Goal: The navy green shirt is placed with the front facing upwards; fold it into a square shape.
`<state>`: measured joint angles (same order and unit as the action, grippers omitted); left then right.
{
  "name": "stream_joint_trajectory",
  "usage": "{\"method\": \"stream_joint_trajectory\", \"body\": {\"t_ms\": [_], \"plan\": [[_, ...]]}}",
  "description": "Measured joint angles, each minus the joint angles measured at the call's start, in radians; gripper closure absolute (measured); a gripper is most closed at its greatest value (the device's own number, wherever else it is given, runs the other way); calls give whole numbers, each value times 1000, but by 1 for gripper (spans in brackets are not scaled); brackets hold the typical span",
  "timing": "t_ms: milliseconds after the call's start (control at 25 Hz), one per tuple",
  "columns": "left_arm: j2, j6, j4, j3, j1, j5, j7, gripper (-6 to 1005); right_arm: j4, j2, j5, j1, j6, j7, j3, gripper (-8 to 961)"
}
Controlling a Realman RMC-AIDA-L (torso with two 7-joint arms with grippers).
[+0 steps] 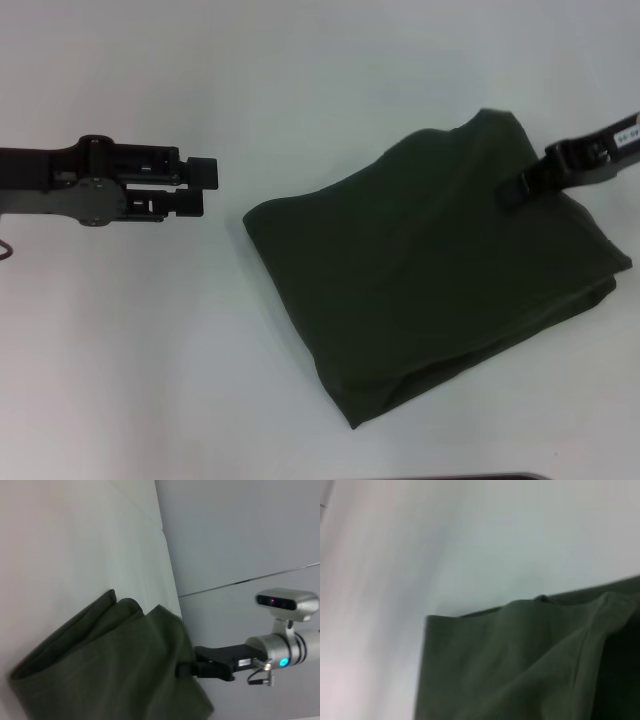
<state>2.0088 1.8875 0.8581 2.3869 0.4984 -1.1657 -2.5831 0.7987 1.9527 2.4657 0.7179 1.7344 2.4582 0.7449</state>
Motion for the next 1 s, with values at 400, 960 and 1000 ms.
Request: {"method": "stream_joint_trajectory", "body": {"t_ms": [400, 960, 1000], "plan": [[-10, -2, 0, 0, -8, 0, 7, 365, 59, -10, -120, 21, 118, 44, -17, 888], [-13, -5, -8, 0, -14, 0, 17, 365, 67, -47, -302, 32, 215, 60, -26, 891], [-14, -6, -8, 0, -14, 0, 17, 365, 70, -53, -308, 31, 225, 63, -33, 892]]}}
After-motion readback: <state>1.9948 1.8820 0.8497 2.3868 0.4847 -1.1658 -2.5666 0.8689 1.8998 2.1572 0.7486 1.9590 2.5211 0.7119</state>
